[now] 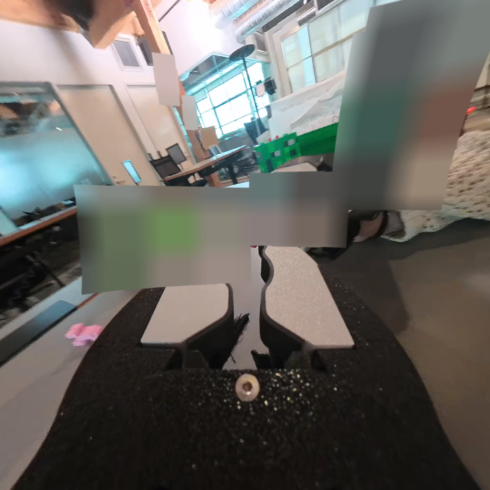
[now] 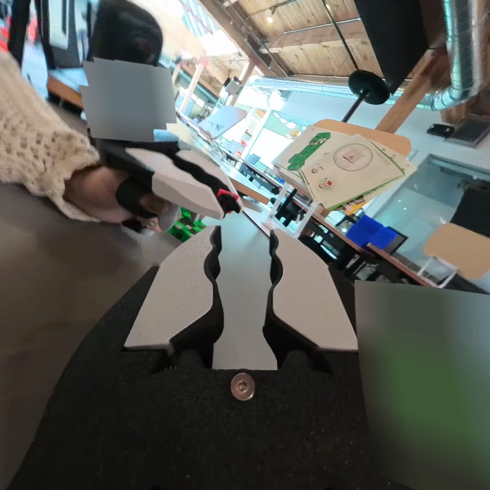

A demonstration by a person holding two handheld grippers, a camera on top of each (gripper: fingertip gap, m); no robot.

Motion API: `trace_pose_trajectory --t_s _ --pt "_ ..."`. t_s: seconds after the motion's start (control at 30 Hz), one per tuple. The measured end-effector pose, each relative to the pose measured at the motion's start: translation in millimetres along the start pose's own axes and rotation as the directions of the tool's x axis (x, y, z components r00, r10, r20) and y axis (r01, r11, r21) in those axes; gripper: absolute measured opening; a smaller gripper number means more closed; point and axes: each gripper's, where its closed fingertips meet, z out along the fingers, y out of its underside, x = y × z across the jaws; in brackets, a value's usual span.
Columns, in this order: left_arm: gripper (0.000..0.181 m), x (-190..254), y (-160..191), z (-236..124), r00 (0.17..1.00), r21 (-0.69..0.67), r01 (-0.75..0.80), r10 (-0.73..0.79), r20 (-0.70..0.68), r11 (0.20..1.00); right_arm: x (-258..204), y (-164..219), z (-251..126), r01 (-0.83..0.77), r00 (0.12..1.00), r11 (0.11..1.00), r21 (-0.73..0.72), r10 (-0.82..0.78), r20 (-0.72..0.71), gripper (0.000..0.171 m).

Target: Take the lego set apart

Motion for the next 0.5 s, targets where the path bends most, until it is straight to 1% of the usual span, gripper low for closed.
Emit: trace_pose_trajectory --t_s 0.07,0.1,0.17,0.27,0.4,0.47,0.5 --pt "0.015 -3.4 -0.6 1.3 0.993 -0.015 -0.096 0.097 0.063 0.995 5.8 -8.6 -4.4 -0.133 0.991 0.989 0.063 0.133 0.007 0.037" --pt "0.015 -4.5 -0.3 2.3 0.985 -0.029 -0.145 0.147 0.090 0.989 12.5 -9.4 -6.6 -0.170 0.985 0.982 0.082 0.172 -0.016 0.040" --pt "0.015 -6.3 -0.1 4.0 0.959 -0.056 -0.242 0.248 0.135 0.969 27.0 -5.8 -9.2 -0.222 0.970 0.971 0.089 0.229 -0.080 0.042" --pt "0.015 -13.0 -0.3 5.7 0.895 -0.100 -0.381 0.393 0.211 0.919 32.9 -1.6 -6.7 -0.260 0.958 0.963 0.070 0.267 -0.105 0.041" --pt "0.015 -27.4 2.0 4.9 0.848 -0.149 -0.425 0.450 0.278 0.893 38.5 -0.9 2.2 -0.277 0.945 0.956 0.094 0.288 -0.152 0.035" --pt "0.015 -35.1 3.3 3.1 0.831 -0.170 -0.431 0.463 0.308 0.886 38.7 12.6 8.0 -0.282 0.946 0.959 0.028 0.283 -0.156 0.031" --pt "0.015 -38.2 4.3 2.7 0.822 -0.180 -0.436 0.471 0.320 0.882 43.5 19.7 8.4 -0.293 0.940 0.956 -0.005 0.287 -0.187 0.031"
